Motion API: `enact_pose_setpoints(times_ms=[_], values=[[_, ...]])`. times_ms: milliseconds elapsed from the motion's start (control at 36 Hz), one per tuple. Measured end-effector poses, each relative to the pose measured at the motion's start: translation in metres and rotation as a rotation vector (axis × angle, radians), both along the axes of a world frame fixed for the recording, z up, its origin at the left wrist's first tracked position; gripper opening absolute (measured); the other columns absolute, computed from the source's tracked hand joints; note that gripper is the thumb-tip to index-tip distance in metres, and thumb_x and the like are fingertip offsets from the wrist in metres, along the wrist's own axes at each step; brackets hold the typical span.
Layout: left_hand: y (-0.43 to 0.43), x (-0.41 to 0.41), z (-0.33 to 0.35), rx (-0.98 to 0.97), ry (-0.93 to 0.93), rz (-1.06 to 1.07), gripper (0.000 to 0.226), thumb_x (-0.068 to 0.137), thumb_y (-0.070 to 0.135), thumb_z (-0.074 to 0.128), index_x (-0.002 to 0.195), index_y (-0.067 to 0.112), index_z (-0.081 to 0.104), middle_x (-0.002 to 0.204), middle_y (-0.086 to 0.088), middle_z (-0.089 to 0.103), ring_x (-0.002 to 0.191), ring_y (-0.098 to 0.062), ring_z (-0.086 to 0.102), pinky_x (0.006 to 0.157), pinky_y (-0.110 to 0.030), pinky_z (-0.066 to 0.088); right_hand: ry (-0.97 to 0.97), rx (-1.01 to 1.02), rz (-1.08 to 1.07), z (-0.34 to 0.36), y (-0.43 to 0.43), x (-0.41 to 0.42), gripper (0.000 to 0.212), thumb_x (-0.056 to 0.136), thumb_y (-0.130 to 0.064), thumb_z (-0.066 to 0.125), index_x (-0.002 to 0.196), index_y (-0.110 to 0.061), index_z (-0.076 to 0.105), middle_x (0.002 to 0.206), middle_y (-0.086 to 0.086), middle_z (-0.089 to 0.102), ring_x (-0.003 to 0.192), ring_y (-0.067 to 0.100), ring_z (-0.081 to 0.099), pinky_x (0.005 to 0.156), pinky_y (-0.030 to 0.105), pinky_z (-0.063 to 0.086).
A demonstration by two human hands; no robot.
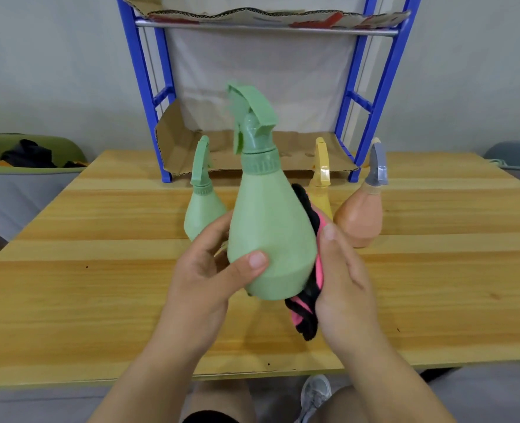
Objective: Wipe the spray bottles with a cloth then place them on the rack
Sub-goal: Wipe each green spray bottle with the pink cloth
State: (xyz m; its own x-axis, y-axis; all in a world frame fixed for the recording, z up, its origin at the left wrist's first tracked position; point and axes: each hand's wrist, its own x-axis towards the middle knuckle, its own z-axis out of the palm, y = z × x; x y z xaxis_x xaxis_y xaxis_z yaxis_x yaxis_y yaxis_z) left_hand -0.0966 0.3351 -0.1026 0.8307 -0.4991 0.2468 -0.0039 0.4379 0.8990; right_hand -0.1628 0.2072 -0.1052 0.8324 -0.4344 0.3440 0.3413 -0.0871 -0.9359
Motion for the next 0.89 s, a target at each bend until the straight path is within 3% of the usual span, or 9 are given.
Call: enact_pose_setpoints(times_ms=[56,167,250,361,500,611,694,750,889], values=[[0.001,0.0,0.002,0.022,0.013,-0.021,0.074,0.049,0.051,0.087,0.115,0.026,0.067,0.114,-0.002,0.07,0.106,-0.02,0.066,0.078,-0.025,0.054,0.032,0.118,0.073,0.001,-0.002,-0.001,0.034,0.096,-0.046,0.037,0.116,-0.036,0.062,0.112,-0.012,0.071,0.108,0.005,0.064,0.087,0.021,0.053],[0.002,0.004,0.002,0.098,-0.017,0.028,0.082,0.051,0.056,0.084,0.124,0.025,0.061,0.121,0.0,0.066,0.114,-0.019,0.061,0.083,-0.024,0.051,0.024,0.069,0.024,-0.004,0.0,0.0,0.047,0.089,-0.059,0.043,0.129,-0.039,0.056,0.123,0.004,0.065,0.101,0.015,0.063,0.087,0.032,0.054],[0.002,0.005,-0.001,0.08,0.021,0.071,0.078,0.047,0.056,0.085,0.116,0.026,0.063,0.114,-0.001,0.07,0.108,-0.018,0.064,0.08,-0.022,0.052,0.01,-0.081,-0.063,-0.012,-0.001,0.001,0.054,0.091,-0.059,0.038,0.14,-0.037,0.045,0.133,0.0,0.057,0.127,0.015,0.05,0.108,0.049,0.039],[-0.002,-0.001,-0.003,0.033,0.022,0.05,0.062,0.054,0.054,0.083,0.107,0.026,0.07,0.112,-0.003,0.071,0.104,-0.018,0.066,0.078,-0.023,0.053,-0.069,-0.322,-0.2,-0.014,0.002,0.004,0.049,0.098,-0.046,0.03,0.142,-0.027,0.039,0.131,0.002,0.051,0.125,-0.008,0.04,0.101,0.007,0.03],[-0.005,-0.001,-0.004,0.049,0.008,0.044,0.069,0.051,0.049,0.087,0.114,0.028,0.066,0.115,-0.002,0.069,0.107,-0.022,0.064,0.078,-0.024,0.053,-0.108,-0.473,-0.217,-0.019,0.004,0.007,0.05,0.1,-0.04,0.028,0.144,-0.018,0.035,0.138,-0.001,0.039,0.13,-0.007,0.034,0.103,0.005,0.026],[0.0,0.004,-0.004,0.069,-0.004,0.031,0.071,0.054,0.046,0.087,0.118,0.024,0.065,0.118,-0.004,0.068,0.111,-0.026,0.063,0.081,-0.027,0.053,-0.076,-0.37,-0.129,-0.017,-0.002,0.009,0.048,0.098,-0.047,0.029,0.142,-0.029,0.039,0.138,-0.002,0.045,0.13,-0.001,0.04,0.104,0.01,0.03],[0.002,0.005,-0.007,0.072,0.017,0.038,0.082,0.048,0.051,0.087,0.12,0.021,0.061,0.119,-0.005,0.067,0.111,-0.023,0.063,0.08,-0.026,0.053,-0.006,-0.102,0.045,-0.011,-0.007,0.011,0.046,0.098,-0.05,0.035,0.138,-0.032,0.048,0.129,-0.001,0.059,0.126,0.01,0.051,0.107,0.032,0.04],[0.003,0.005,-0.008,0.08,0.031,0.041,0.079,0.045,0.055,0.087,0.113,0.023,0.064,0.113,-0.004,0.069,0.108,-0.021,0.064,0.077,-0.024,0.053,0.014,0.055,0.121,-0.009,-0.009,0.01,0.045,0.096,-0.045,0.037,0.134,-0.027,0.053,0.126,-0.002,0.065,0.121,0.012,0.058,0.101,0.032,0.048],[0.001,0.003,-0.005,0.204,-0.111,0.008,0.052,0.071,0.044,0.067,0.12,0.029,0.061,0.121,0.003,0.066,0.114,-0.013,0.06,0.084,-0.019,0.05,0.014,0.019,-0.007,-0.018,-0.004,0.011,0.05,0.092,-0.052,0.038,0.135,-0.03,0.052,0.134,-0.001,0.058,0.129,0.016,0.05,0.109,0.047,0.038]])
